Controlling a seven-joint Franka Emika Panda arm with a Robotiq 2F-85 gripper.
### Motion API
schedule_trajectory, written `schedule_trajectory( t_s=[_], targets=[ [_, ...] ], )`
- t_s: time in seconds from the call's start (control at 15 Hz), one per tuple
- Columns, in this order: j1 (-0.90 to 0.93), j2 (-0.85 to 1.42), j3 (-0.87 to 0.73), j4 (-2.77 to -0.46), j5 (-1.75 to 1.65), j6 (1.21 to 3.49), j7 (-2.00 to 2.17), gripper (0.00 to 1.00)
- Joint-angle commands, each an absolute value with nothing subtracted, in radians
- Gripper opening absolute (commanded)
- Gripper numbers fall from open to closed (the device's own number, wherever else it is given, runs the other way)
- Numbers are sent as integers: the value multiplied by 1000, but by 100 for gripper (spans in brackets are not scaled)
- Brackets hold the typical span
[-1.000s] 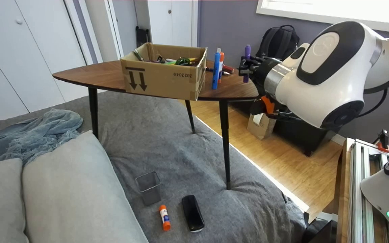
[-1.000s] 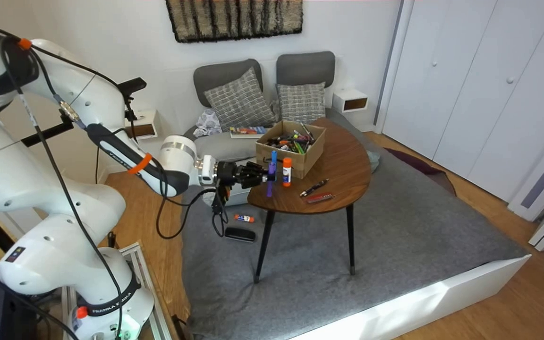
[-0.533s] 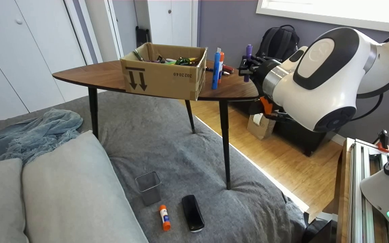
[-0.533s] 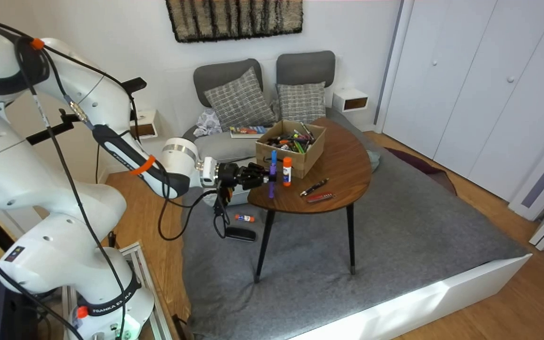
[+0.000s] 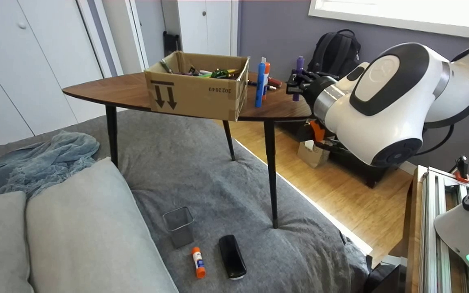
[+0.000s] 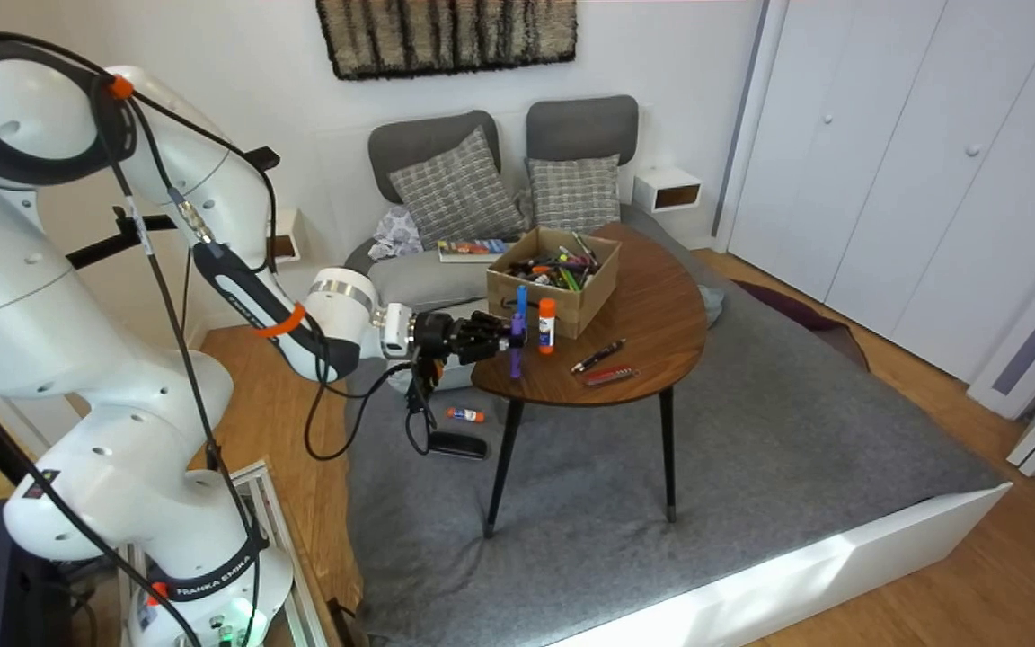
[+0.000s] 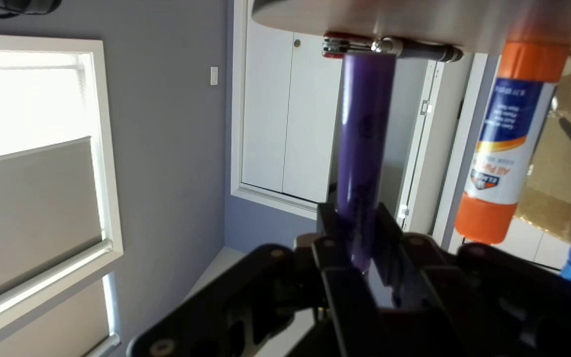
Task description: Remove a purple marker from the cardboard box and place it vertically of the table
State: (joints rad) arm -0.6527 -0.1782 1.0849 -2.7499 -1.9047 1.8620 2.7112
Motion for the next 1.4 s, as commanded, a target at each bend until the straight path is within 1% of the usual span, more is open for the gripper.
schedule_trajectory(
  t_s=[0.0, 0.07, 0.13, 0.4, 0.6, 0.93, 1.33],
  targets=[
    [-633, -118, 1070, -2747, -1927, 1804, 2769, 5],
    [-426, -53, 869, -2709, -1933, 1750, 2703, 5],
    [-389, -48, 825, -2743, -1956, 1729, 2752, 5],
    [-129, -37, 571, -2717, -1958, 1710, 2743, 5],
    [10, -45, 432, -2713, -1959, 1715, 2745, 5],
    [127, -45, 312, -2712, -1957, 1729, 2747, 5],
    [175, -45, 260, -2715, -1957, 1739, 2747, 5]
  ],
)
